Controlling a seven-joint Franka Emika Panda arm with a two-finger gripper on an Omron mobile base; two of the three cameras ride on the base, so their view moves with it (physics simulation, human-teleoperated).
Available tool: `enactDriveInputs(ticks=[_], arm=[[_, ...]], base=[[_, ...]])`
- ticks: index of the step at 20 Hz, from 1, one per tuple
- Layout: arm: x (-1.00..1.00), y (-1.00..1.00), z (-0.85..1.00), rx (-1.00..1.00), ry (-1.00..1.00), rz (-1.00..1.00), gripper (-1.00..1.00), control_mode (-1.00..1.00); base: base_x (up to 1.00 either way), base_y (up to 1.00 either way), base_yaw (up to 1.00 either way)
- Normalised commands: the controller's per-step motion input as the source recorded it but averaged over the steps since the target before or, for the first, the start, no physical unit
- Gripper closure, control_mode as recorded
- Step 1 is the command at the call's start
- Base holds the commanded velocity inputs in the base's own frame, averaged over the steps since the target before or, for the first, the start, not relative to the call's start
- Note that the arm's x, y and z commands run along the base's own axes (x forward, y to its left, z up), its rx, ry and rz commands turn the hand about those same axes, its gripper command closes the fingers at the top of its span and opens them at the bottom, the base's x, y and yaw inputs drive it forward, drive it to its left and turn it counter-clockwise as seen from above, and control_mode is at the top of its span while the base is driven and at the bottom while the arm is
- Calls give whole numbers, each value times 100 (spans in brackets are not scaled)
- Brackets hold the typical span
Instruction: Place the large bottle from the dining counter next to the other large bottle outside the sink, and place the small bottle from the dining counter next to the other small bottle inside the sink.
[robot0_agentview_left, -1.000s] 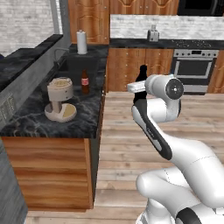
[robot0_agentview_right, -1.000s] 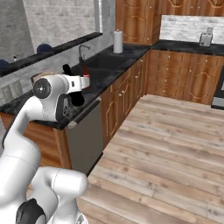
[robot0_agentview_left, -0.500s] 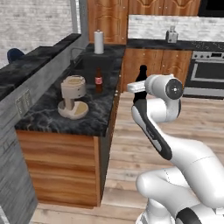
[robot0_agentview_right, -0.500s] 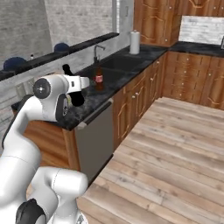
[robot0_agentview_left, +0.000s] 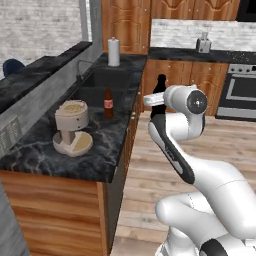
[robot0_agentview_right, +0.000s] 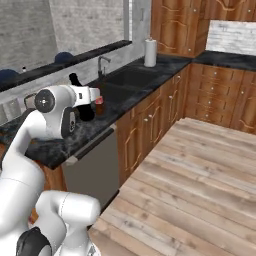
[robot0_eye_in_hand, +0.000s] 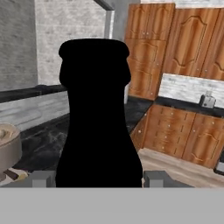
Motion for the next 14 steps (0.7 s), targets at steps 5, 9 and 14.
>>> enactDriveInputs(ticks=[5,9,14], arm=[[0,0,0,0,0,0,100,100],[0,0,0,0,0,0,100,100],[0,0,0,0,0,0,100,100]], base=[[74,-71,1],[68,-70,1],[64,-59,2]])
